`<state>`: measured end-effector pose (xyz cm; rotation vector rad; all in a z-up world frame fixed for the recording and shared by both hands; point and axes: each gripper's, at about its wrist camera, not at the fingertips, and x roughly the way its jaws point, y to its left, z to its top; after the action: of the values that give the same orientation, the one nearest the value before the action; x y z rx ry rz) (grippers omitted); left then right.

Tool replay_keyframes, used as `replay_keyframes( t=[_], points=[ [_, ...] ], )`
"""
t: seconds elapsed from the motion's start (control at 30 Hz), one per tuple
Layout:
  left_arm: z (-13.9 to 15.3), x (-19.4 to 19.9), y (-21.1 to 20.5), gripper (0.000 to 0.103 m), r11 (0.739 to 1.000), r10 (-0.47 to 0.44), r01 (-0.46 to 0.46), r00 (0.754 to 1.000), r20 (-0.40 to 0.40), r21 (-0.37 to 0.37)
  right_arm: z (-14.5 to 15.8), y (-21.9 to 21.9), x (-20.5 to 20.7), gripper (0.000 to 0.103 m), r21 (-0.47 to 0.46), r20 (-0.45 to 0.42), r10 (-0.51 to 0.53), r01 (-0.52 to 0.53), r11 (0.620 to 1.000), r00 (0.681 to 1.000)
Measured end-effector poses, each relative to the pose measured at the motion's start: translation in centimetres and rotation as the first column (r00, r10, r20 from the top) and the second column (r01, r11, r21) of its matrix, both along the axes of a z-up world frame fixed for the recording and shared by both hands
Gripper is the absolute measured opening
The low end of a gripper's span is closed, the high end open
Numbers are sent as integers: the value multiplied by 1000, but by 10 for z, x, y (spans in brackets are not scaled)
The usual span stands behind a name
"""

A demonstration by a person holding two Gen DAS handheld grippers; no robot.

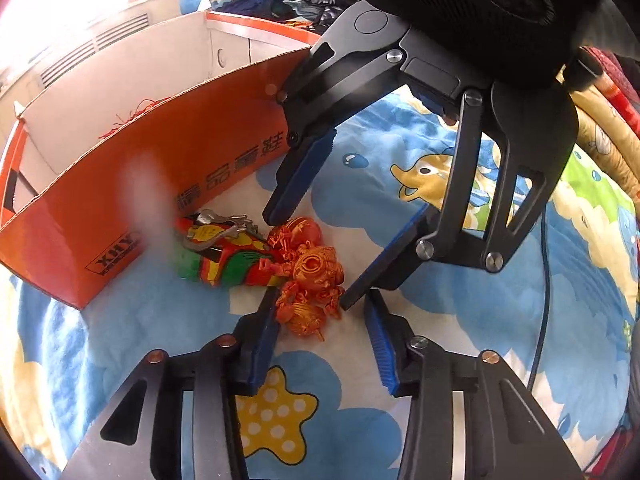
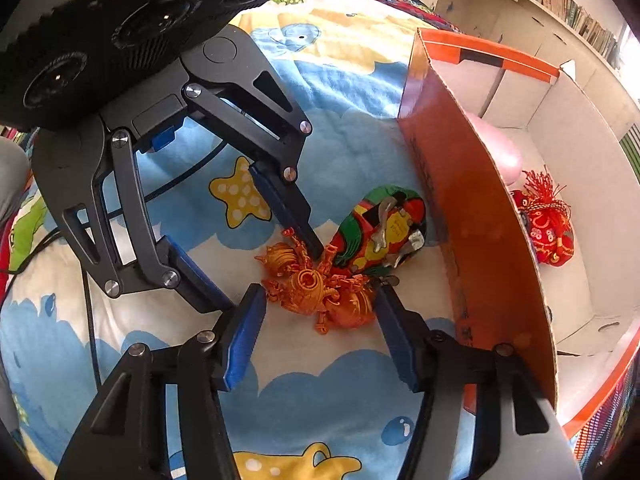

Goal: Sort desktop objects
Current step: 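Move both grippers toward the green and orange toys, then close both grippers on the orange knotted toy from opposite sides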

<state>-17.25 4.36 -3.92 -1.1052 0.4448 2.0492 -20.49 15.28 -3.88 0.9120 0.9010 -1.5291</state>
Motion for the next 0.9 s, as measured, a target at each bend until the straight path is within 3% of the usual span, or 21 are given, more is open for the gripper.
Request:
replay_keyframes(
  t=[0.27,0.53,0.73,0.9],
  points=[
    [-1,5,-15,22,999,-10,10,1000,16,47,0,1,0,50,-18,3,-9,9,1000,1000],
    [-1,11,-20,20,998,-38,38,999,-6,47,4,-5,7,50,33,-27,32,-31,999,999],
    [-1,14,-26,19,997,-36,36,999,-9,62,6,-8,16,49,114,-98,133,-122,986,986],
    [-1,14,-32,19,997,-24,24,1000,-1,72,7,-20,17,43,139,-102,194,-179,974,976]
  ],
)
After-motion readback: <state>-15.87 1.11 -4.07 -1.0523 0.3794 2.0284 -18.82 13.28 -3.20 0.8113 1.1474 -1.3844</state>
